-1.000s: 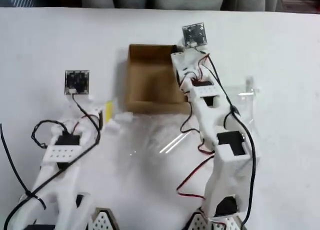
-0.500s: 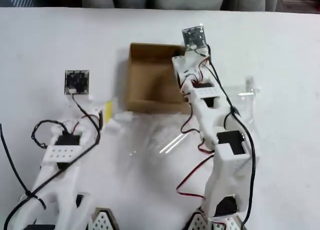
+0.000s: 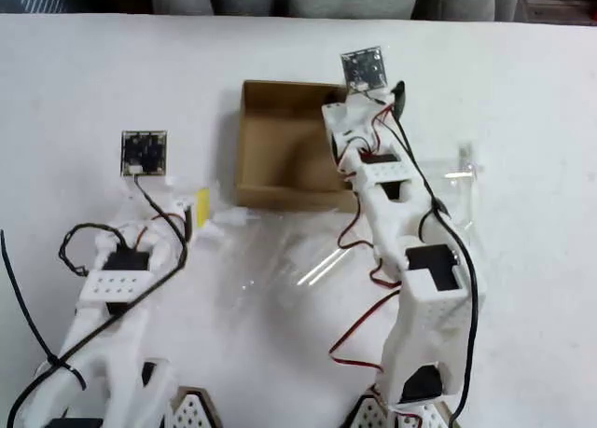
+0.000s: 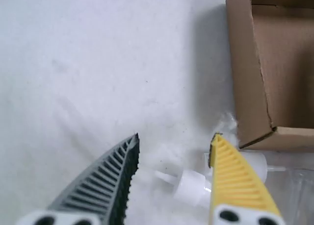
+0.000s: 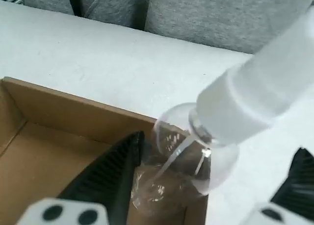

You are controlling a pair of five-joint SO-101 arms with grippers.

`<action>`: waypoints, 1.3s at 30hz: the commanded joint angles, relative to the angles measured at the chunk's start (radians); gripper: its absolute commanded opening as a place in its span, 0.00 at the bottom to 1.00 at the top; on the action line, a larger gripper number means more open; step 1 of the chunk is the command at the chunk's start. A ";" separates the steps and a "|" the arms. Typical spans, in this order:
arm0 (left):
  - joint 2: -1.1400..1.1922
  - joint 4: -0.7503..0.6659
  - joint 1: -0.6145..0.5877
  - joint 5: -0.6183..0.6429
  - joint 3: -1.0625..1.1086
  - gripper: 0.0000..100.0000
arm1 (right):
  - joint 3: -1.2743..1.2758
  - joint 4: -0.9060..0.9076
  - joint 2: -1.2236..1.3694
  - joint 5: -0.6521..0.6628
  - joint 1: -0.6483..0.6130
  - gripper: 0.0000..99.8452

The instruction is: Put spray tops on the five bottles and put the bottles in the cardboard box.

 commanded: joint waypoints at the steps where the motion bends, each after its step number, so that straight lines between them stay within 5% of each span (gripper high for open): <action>1: -0.031 -0.035 -0.012 -0.009 -0.008 0.23 | -0.008 0.008 -0.068 0.005 -0.018 0.38; 9: -0.033 -0.035 -0.012 -0.009 -0.008 0.23 | -0.014 0.061 -0.070 -0.008 -0.016 0.38; 15: -0.033 -0.035 -0.012 -0.009 -0.008 0.23 | -0.011 0.107 -0.070 0.112 -0.004 0.38; 39: -0.033 -0.035 -0.013 -0.009 -0.009 0.23 | 0.018 0.272 -0.231 0.115 -0.007 0.38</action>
